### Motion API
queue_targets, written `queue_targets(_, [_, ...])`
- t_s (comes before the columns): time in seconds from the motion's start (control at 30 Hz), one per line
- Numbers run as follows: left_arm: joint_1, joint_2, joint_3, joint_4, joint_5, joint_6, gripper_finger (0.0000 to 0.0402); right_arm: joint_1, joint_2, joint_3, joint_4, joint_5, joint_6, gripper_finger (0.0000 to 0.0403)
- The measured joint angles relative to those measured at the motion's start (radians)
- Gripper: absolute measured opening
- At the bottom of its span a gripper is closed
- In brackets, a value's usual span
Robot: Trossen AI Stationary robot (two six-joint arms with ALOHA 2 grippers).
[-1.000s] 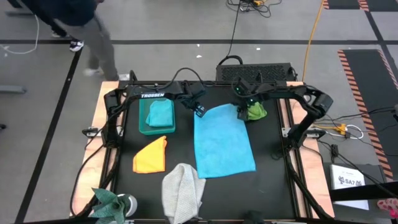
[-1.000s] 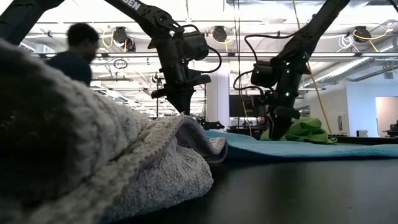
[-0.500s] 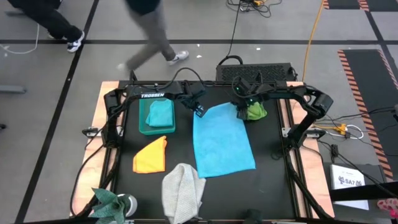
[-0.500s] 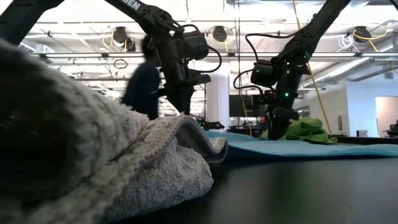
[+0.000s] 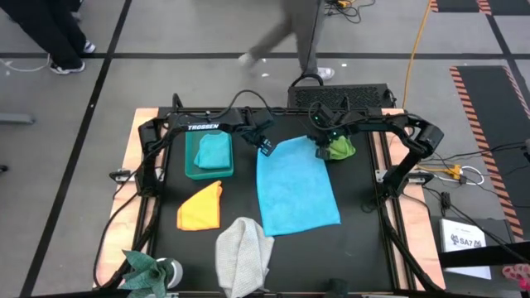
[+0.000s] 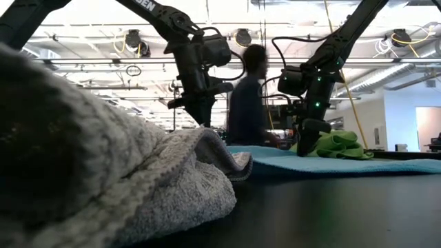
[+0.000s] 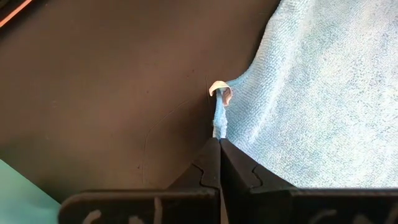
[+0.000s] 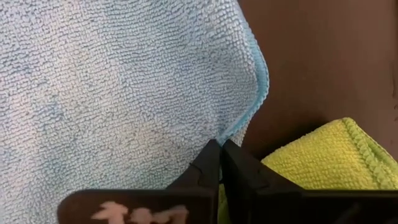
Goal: Fold microfiber towels
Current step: Fold the blue microfiber towel
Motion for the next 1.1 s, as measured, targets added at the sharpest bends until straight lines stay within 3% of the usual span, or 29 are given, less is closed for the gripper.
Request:
queue_targets(0.33, [0.0,0.0,0.0,0.0,0.0,0.0,0.0001,0.0,-0.003,0.0,-0.001,0.0,0.06,0.0023])
queue_targets(0.77, [0.0,0.0,0.0,0.0,0.0,-0.005,0.0001,0.0,-0.079,0.002,-0.025,-0.007,0.037,0.0131])
queue_targets(1.1, [-0.003,0.0,0.0,0.0,0.002,-0.011,0.0,0.0,-0.002,0.002,0.019,-0.007,0.01,0.0146])
